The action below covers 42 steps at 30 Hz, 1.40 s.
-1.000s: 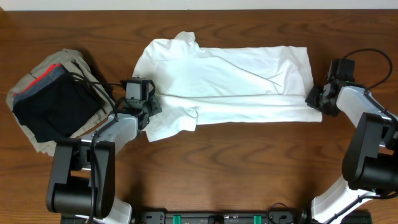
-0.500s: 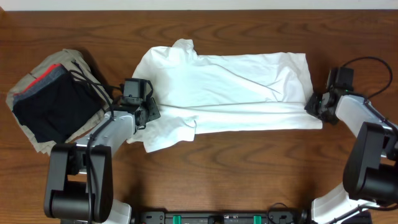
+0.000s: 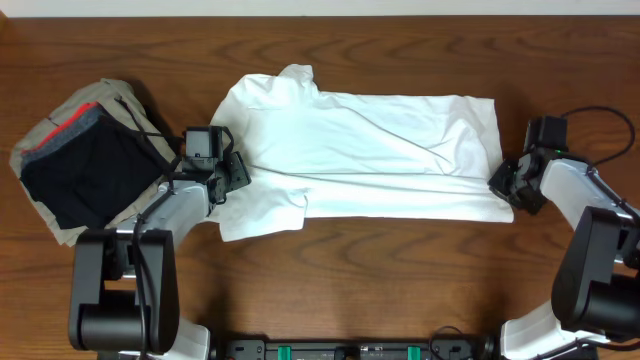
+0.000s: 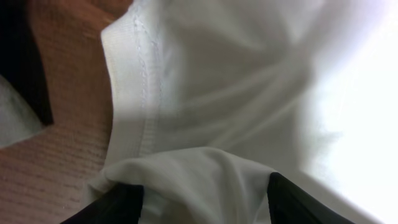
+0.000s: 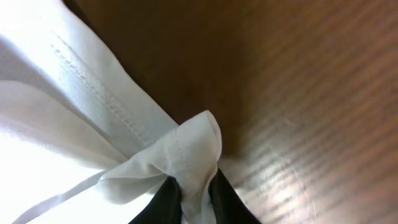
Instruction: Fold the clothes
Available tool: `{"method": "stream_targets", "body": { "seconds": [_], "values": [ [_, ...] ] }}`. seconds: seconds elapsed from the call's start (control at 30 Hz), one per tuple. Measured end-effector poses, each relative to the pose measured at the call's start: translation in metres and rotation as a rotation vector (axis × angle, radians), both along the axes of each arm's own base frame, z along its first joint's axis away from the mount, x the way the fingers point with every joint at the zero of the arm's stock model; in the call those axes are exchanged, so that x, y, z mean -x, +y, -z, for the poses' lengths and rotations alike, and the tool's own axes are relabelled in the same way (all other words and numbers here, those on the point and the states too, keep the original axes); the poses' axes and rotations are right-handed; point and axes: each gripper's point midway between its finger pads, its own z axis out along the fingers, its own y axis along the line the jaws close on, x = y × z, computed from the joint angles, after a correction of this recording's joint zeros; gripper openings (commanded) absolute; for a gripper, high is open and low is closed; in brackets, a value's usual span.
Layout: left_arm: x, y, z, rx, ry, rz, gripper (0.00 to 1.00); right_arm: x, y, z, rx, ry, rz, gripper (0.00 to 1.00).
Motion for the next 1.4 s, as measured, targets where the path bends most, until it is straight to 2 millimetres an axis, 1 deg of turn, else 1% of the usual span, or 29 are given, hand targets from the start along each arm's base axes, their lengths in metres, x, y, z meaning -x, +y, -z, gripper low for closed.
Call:
{"method": "stream_targets", "body": {
  "seconds": [0.1, 0.2, 0.27, 0.3, 0.37, 0.53, 0.63, 0.73, 0.77, 0.83, 0.93, 1.0, 1.03, 1.13, 1.2, 1.27, 1.33, 1.37, 1.4],
  "values": [
    [-0.001, 0.0, 0.0, 0.0, -0.003, 0.002, 0.66, 0.003, 0.0, 0.0, -0.003, 0.009, 0.015, 0.17],
    [0.0, -0.004, -0.002, 0.023, -0.002, 0.022, 0.77, 0.003, 0.0, 0.0, -0.003, 0.009, 0.025, 0.17],
    [0.007, -0.007, -0.005, 0.052, 0.014, 0.036, 0.82, 0.003, 0.0, 0.0, -0.003, 0.009, 0.026, 0.18],
    [0.014, -0.009, -0.007, 0.067, 0.03, 0.042, 0.83, 0.003, 0.0, 0.0, -0.002, 0.009, 0.027, 0.18],
    [0.036, -0.012, -0.016, 0.092, 0.082, 0.048, 0.87, 0.003, 0.0, 0.0, -0.002, 0.009, 0.029, 0.18],
    [0.082, -0.015, -0.054, 0.119, 0.136, 0.048, 0.9, 0.003, 0.0, 0.0, -0.001, 0.009, 0.031, 0.18],
    [0.106, -0.015, -0.062, 0.132, 0.186, 0.027, 0.9, 0.003, -0.001, 0.0, -0.001, 0.008, 0.033, 0.18],
    [0.128, -0.016, -0.058, 0.146, 0.271, 0.002, 0.9, 0.003, -0.001, 0.0, -0.001, 0.008, 0.033, 0.18],
    [0.133, -0.016, -0.057, 0.15, 0.29, -0.004, 0.89, 0.003, -0.001, 0.0, -0.001, 0.008, 0.033, 0.18],
    [0.137, -0.016, -0.053, 0.153, 0.307, -0.012, 0.89, 0.003, -0.001, 0.0, -0.001, 0.008, 0.033, 0.18],
    [0.137, -0.016, -0.046, 0.158, 0.317, -0.021, 0.89, 0.003, -0.001, 0.0, -0.001, 0.007, 0.033, 0.18],
    [0.135, -0.016, -0.04, 0.159, 0.322, -0.024, 0.88, 0.003, -0.001, 0.0, -0.001, 0.007, 0.033, 0.17],
    [0.133, -0.016, -0.038, 0.159, 0.319, -0.024, 0.84, 0.003, -0.001, 0.0, -0.001, 0.008, 0.033, 0.17],
    [0.129, -0.017, -0.03, 0.164, 0.326, -0.026, 0.82, 0.003, -0.001, 0.0, -0.001, 0.008, 0.033, 0.17],
    [0.125, -0.02, -0.024, 0.177, 0.333, -0.022, 0.81, 0.003, -0.001, 0.0, -0.001, 0.008, 0.033, 0.17],
    [0.122, -0.023, -0.017, 0.196, 0.344, -0.016, 0.78, 0.003, -0.001, 0.0, -0.001, 0.008, 0.033, 0.17],
    [0.122, -0.026, -0.009, 0.212, 0.372, -0.013, 0.77, 0.003, -0.001, 0.0, -0.001, 0.008, 0.033, 0.17],
    [0.123, -0.027, -0.005, 0.216, 0.386, -0.013, 0.75, 0.003, -0.001, 0.0, -0.001, 0.008, 0.033, 0.17],
    [0.126, -0.028, 0.0, 0.218, 0.41, -0.015, 0.64, 0.003, -0.001, 0.0, -0.001, 0.008, 0.032, 0.17]
  ]
}}
